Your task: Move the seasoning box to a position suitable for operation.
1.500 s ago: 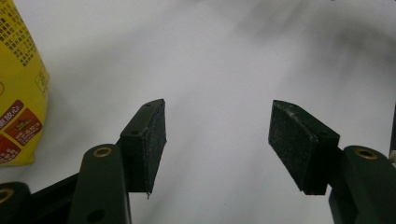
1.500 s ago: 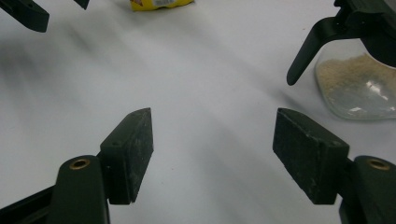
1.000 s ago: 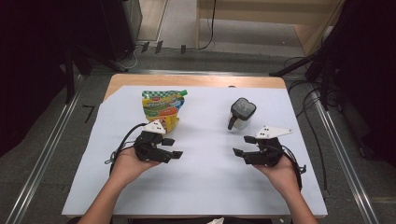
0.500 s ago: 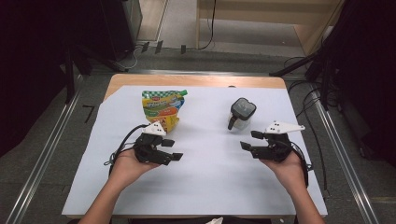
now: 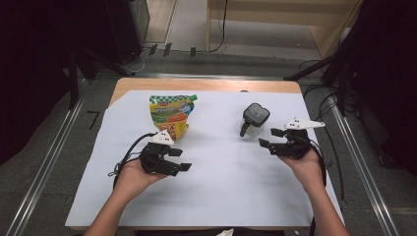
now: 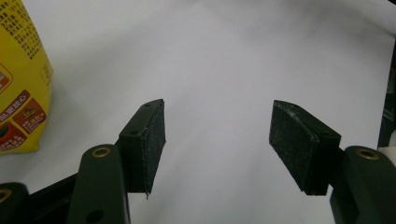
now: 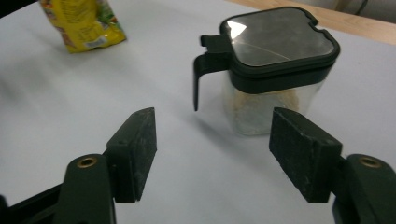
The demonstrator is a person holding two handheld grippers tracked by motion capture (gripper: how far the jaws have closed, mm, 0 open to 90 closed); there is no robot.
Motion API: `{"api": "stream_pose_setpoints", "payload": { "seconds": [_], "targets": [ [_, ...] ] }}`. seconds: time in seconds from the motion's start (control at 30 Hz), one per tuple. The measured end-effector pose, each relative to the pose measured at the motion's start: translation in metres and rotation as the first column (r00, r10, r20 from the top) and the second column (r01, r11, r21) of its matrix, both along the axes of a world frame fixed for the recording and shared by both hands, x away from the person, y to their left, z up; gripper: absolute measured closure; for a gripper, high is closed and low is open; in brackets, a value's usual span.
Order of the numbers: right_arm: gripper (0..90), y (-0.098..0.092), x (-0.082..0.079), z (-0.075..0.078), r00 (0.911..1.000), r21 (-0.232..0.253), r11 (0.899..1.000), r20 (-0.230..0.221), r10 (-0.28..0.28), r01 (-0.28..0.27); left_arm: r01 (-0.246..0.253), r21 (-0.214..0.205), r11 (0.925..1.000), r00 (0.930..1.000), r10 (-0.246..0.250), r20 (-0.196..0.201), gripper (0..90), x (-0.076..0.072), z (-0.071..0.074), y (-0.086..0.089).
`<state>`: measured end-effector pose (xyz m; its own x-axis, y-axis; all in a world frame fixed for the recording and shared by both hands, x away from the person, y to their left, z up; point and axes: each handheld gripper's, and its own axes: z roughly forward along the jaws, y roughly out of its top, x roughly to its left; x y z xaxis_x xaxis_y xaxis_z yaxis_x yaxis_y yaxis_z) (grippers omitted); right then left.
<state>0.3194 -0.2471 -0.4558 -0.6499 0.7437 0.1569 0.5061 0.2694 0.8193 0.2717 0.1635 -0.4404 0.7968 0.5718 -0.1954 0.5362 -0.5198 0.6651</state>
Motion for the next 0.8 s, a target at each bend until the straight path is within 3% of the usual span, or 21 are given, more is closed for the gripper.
{"api": "stream_pose_setpoints", "payload": {
  "seconds": [0.07,0.23,0.27,0.47,0.8],
  "targets": [
    [23.3,-0.001,0.012,-0.008,0.9974,0.031,0.998,-0.051,-0.05,0.052,0.005,0.005,1.0,1.0,-0.005,-0.003,37.0,0.0,-0.002,-0.003],
    [18.6,-0.001,0.025,-0.016,0.9972,0.004,0.998,-0.03,-0.069,0.069,0.02,0.011,0.9997,0.9998,-0.02,0.007,37.0,-0.002,-0.002,-0.005],
    [17.2,-0.001,0.035,-0.022,0.9971,-0.006,0.998,-0.044,-0.063,0.063,0.018,0.004,0.9998,0.9998,-0.018,0.009,37.0,-0.003,-0.001,-0.005],
    [14.5,0.003,0.06,-0.038,0.996,-0.03,0.997,-0.053,-0.072,0.07,0.015,0.003,0.9999,0.9998,-0.015,0.009,37.0,-0.002,-0.001,-0.003],
    [13.1,0.015,0.082,-0.052,0.9991,-0.001,0.999,0.01,-0.042,0.042,0.027,0.009,0.9996,0.9996,-0.027,-0.006,37.1,-0.001,-0.005,-0.006]
  ]
}}
